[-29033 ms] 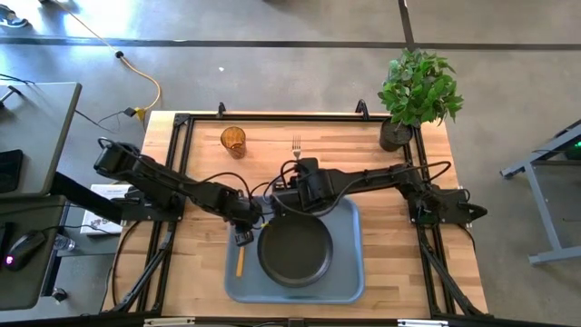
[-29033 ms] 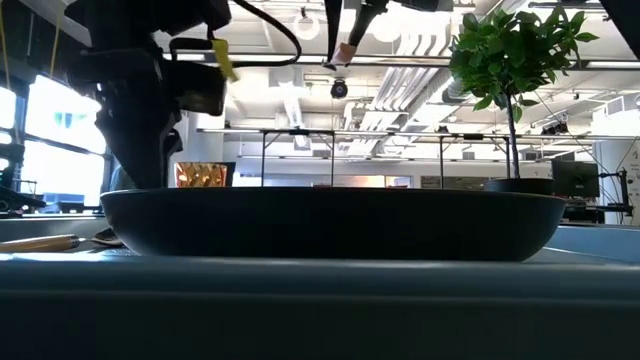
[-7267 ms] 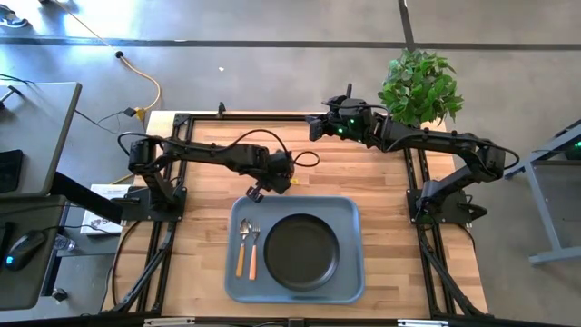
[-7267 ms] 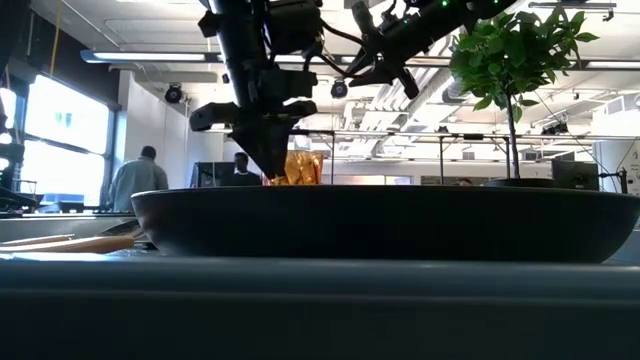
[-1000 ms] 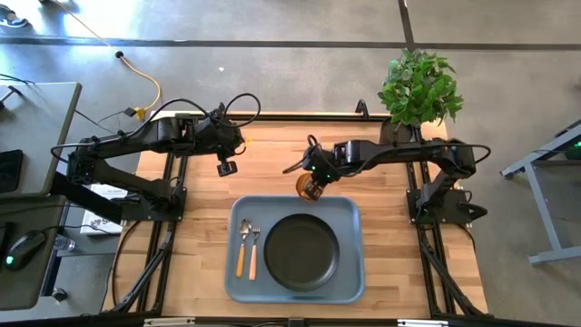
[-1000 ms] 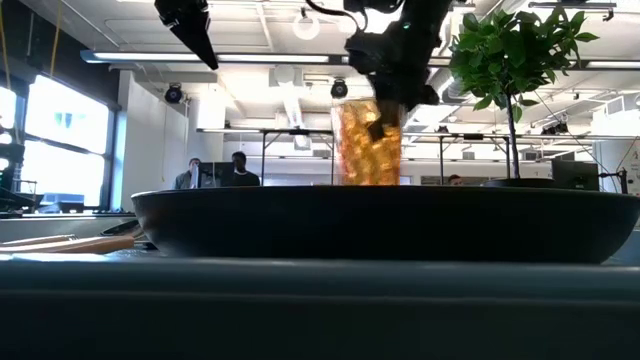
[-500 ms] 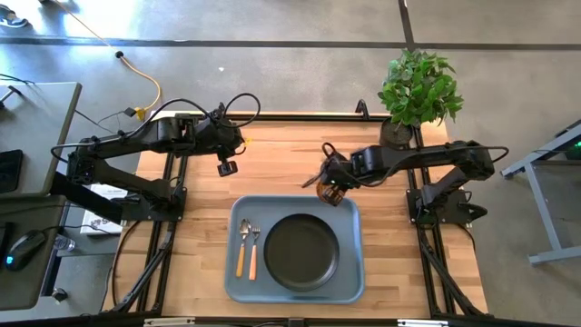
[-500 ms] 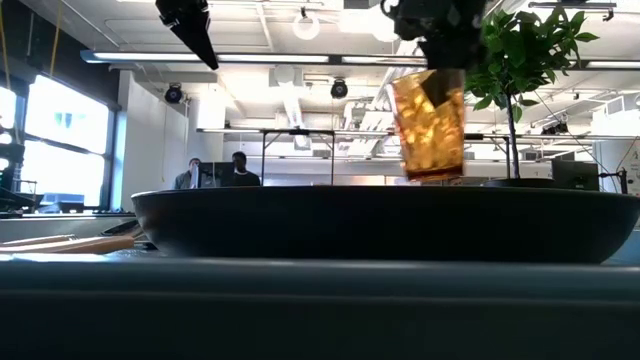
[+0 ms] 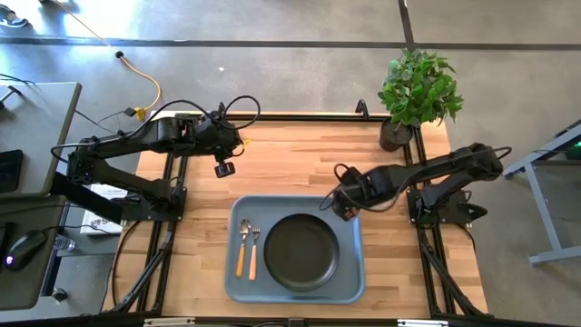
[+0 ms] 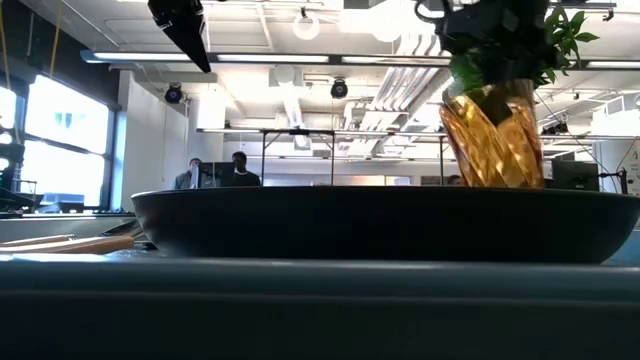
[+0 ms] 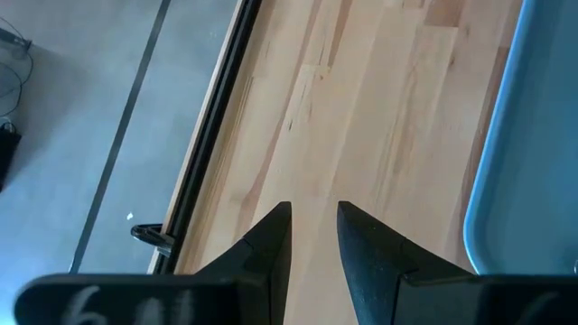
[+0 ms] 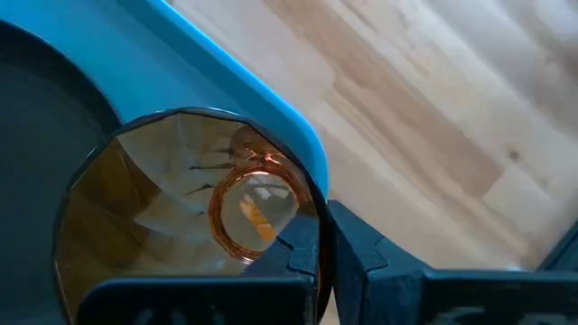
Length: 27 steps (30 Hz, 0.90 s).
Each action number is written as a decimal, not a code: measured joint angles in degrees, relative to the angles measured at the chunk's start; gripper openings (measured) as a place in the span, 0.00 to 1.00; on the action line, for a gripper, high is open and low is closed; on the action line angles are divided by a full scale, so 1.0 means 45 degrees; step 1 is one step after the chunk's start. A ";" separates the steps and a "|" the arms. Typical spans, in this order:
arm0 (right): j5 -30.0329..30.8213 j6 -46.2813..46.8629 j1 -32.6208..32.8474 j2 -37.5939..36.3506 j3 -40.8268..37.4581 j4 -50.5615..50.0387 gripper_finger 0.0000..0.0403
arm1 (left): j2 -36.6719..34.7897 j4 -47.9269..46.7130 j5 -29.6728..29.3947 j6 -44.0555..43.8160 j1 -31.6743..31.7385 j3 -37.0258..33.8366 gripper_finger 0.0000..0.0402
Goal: Pick and place plate/cup/fork/spoon on tray
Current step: Put the brown cup on the blue serving tray to the top right of the black plate
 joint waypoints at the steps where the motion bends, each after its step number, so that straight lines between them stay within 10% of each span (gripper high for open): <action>1: 0.0002 0.0349 0.0132 -0.0163 -0.0300 0.0178 0.00 | 0.0000 0.0012 -0.0005 0.0000 0.0000 0.0000 0.21; 27: 0.0707 0.2941 0.0706 -0.1808 -0.4034 0.4173 0.00 | 0.0000 0.0076 -0.0005 -0.0097 0.0000 0.0000 0.21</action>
